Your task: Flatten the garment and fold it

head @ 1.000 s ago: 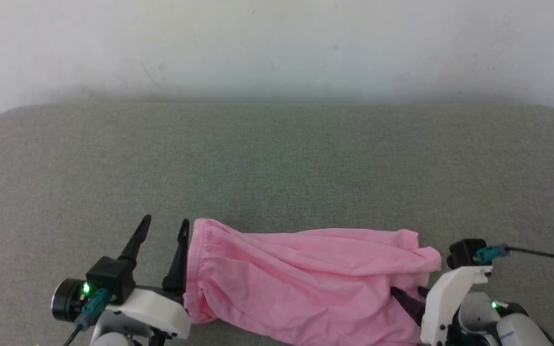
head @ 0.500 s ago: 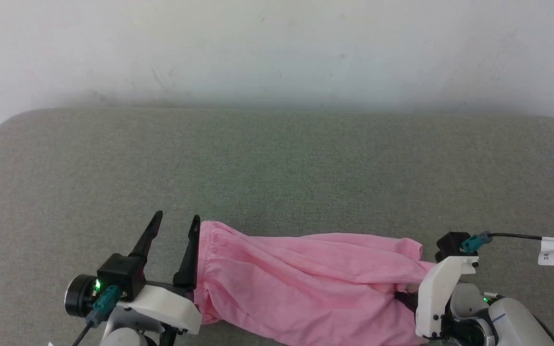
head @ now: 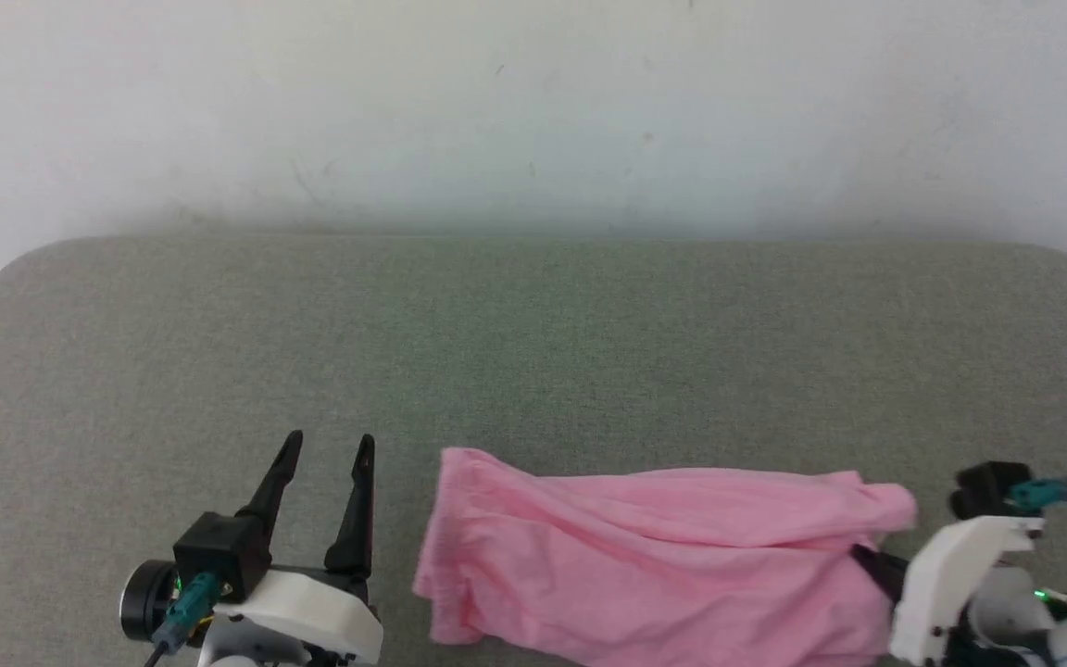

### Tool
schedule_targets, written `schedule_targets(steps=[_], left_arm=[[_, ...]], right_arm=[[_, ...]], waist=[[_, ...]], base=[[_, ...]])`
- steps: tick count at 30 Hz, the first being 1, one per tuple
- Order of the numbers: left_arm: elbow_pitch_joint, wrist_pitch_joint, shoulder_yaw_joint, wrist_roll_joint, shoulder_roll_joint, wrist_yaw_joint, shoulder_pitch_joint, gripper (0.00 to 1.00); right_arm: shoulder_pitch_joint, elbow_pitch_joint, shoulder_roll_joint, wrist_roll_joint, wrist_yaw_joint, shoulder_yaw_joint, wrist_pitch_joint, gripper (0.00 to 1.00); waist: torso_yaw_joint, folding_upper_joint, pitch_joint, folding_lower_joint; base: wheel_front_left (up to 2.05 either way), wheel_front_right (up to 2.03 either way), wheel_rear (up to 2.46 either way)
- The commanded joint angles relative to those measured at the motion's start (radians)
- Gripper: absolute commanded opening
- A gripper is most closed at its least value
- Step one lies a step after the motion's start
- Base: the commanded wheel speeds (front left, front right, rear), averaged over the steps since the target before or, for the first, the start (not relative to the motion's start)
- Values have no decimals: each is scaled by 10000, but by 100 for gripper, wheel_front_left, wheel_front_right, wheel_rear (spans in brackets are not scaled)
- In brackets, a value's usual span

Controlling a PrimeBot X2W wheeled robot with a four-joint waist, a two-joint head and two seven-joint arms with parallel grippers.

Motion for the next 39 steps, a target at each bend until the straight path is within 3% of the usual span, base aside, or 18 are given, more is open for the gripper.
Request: schedule_targets(steps=[1,8,14,18,23,30,31,32,33,39], left_arm=[[-63,-54,109,-32,-74,16,201,100],[-208,-55,334,29,-191,41,378,100],[-305,-56,645,91,-269,109,453,100],[-316,-56,725,134,-318,104,497,100],[-313,-56,767,154,-339,54,479,100],[-167,-56,705,189,-410,-84,230,100],[-139,-56,689,190,-429,-105,187,100],[-115,-56,671,195,-454,-122,143,100],[-93,-56,668,200,-480,-126,117,100],[-49,-56,838,200,-581,-119,182,100]], right_arm=[[357,-302,-159,-128,-2,-528,7,0],[1158,-1371,-115,-559,-2,-2555,685,0],[946,-2597,938,725,-2,-2815,2091,0],[604,-3117,1417,1783,-2,-2151,2874,0],[86,-2951,1665,2193,-2,-915,2907,0],[-974,-1159,1799,2893,-2,1510,1392,0],[-1132,-817,1800,2806,-2,1826,1062,5],[-1283,-512,1801,2750,-2,2117,727,44],[-1417,-244,1802,2784,-2,2417,446,100],[-2230,179,1730,1747,-2,3964,-825,100]], waist=[[-72,0,-14,-1],[-122,0,153,-1],[-12,0,228,-1],[149,0,207,-1],[305,0,242,-1],[679,0,356,-1],[730,0,383,-1],[782,0,414,-1],[806,0,428,-1],[670,0,482,-1]], base=[[0,0,0],[0,0,0],[0,0,0],[0,0,0],[0,0,0],[0,0,0],[0,0,0],[0,0,0],[0,0,0],[0,0,0]])
